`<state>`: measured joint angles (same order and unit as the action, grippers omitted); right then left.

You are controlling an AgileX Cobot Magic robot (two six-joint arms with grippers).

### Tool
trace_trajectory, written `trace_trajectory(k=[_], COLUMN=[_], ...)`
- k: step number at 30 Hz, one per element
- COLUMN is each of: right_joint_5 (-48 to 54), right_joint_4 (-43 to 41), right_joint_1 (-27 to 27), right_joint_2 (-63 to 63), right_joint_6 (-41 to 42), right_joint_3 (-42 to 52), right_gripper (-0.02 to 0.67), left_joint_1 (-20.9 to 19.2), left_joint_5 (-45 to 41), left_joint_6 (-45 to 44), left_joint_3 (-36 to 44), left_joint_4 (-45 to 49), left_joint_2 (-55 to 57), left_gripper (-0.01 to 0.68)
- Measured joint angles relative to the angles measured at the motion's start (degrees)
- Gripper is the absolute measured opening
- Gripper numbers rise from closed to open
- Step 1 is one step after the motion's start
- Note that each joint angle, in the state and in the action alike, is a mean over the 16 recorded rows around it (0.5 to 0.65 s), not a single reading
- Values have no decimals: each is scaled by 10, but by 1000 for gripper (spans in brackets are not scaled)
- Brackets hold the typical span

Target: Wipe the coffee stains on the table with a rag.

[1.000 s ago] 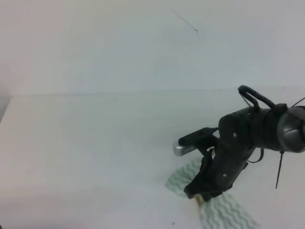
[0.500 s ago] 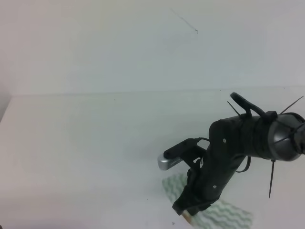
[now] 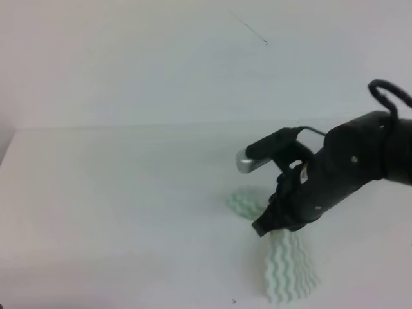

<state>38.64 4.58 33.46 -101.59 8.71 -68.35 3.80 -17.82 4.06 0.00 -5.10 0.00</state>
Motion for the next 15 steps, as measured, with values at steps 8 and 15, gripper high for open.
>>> trace_trajectory(k=[8,15], right_joint_5=[50,64], right_joint_4=[-64,-81], right_joint_1=[-80,-171], right_joint_2=[99,180], right_joint_6=[-28,-28], right_joint_3=[2,44], right_gripper=[21,21], left_joint_1=[0,0], left_joint_5=[0,0], left_joint_6=[0,0], left_joint_3=[0,0], left_joint_4=[0,0], left_joint_2=[0,0], left_gripper=[-3,-3])
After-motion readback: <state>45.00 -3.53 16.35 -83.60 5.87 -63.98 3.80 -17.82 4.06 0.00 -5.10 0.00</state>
